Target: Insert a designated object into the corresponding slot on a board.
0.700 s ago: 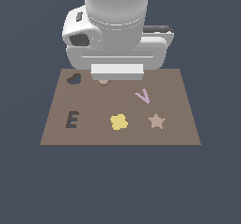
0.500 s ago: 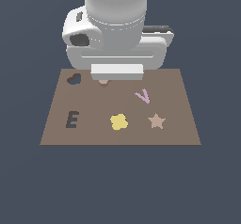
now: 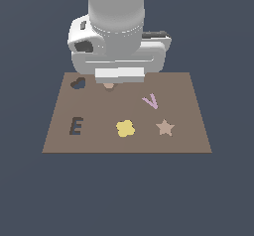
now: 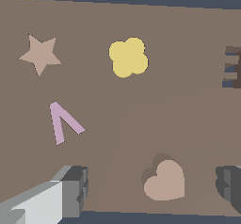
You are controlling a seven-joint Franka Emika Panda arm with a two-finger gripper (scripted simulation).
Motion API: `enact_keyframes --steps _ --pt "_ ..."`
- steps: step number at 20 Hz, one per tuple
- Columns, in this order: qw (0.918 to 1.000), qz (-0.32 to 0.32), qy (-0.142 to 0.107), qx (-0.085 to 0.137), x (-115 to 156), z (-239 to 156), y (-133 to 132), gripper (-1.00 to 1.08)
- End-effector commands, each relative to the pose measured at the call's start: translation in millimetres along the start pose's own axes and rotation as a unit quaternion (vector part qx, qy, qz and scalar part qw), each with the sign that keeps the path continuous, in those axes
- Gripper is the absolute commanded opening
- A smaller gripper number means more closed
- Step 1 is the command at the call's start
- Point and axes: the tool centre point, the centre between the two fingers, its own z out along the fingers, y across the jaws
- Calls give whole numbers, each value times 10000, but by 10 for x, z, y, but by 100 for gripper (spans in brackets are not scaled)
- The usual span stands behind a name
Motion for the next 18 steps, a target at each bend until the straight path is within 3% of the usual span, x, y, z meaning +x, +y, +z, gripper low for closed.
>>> enact_keyframes --steps 1,10,18 --pt "10000 -70 21 3 -87 109 47 100" --pt "9992 -371 125 16 -416 565 251 100" --pt "9986 -501 169 24 -540 773 352 100"
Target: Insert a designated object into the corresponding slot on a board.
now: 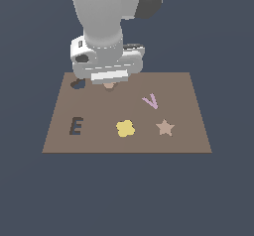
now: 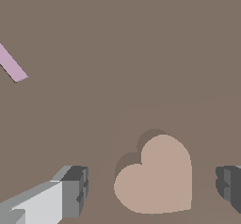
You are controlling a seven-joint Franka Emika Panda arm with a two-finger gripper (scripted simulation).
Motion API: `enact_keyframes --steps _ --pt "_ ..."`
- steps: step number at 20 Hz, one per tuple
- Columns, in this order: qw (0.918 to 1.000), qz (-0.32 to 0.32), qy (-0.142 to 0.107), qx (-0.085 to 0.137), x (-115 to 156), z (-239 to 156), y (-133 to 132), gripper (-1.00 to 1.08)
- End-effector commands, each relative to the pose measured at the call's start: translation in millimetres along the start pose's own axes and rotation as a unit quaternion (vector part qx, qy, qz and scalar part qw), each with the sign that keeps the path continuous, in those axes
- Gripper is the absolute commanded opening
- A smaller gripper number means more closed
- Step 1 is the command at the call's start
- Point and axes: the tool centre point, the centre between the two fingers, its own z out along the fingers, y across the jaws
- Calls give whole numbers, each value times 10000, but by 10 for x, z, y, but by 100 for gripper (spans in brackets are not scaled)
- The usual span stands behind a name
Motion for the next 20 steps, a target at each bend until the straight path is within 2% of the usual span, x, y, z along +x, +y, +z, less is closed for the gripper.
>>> enact_keyframes --steps 1,16,17,20 --pt "10000 -28 14 1 -18 35 15 100" --pt "10000 -33 15 3 -22 246 20 100" --pt "10000 -33 15 3 -22 246 20 -100" --pt "10000 -33 15 3 -22 246 20 -100"
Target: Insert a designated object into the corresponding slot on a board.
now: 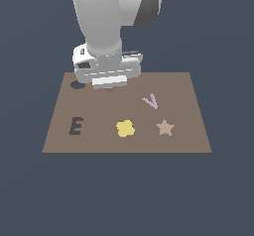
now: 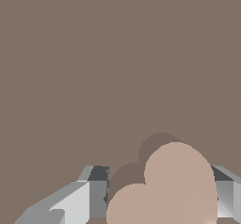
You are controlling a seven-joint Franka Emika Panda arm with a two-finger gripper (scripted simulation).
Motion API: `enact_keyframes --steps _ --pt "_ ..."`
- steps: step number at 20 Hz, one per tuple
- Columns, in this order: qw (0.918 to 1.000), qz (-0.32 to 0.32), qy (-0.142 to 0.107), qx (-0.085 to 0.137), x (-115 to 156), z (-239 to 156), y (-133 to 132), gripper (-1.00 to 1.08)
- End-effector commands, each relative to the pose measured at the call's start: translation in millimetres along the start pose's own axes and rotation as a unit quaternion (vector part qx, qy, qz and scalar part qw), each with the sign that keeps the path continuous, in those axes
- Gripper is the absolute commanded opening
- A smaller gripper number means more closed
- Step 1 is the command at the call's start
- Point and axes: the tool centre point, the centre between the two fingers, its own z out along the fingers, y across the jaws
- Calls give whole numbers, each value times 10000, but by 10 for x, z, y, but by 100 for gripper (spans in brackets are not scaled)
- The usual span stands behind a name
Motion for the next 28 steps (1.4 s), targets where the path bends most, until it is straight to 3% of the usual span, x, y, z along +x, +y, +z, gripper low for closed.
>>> enact_keyframes --steps 1,15,22,28 --pt "10000 -4 2 1 3 6 -4 -100" --pt "9998 -189 2 -1 -23 -2 -4 -100" --pt "9972 -752 3 -1 -93 -6 -13 -100" --pt "9884 -1517 4 -1 -189 -12 -13 -100"
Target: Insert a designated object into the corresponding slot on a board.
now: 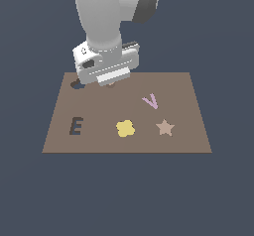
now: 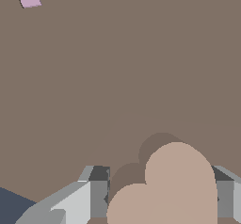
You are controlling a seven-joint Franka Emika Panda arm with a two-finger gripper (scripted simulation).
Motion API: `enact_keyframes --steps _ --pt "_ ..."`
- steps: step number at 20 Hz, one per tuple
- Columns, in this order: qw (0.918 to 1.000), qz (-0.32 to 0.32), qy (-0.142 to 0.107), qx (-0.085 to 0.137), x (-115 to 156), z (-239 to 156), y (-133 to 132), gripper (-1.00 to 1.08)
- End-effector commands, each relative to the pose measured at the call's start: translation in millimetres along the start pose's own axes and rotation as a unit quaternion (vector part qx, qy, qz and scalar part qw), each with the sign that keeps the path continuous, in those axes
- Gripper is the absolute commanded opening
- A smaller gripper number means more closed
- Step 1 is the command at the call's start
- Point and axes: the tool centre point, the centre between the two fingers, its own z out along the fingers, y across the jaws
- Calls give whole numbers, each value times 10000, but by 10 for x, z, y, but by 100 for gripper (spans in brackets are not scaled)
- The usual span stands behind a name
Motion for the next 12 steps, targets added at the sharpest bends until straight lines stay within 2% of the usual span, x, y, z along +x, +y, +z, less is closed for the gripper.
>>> enact_keyframes --steps 1,4,7,12 --pt "9993 -363 2 -1 -44 -4 -8 -100" --pt "9963 -862 3 -2 -106 -8 -14 -100" --pt "9899 -1416 3 -2 -177 -12 -14 -100" --pt "9711 -2389 4 -3 -300 -19 6 -100"
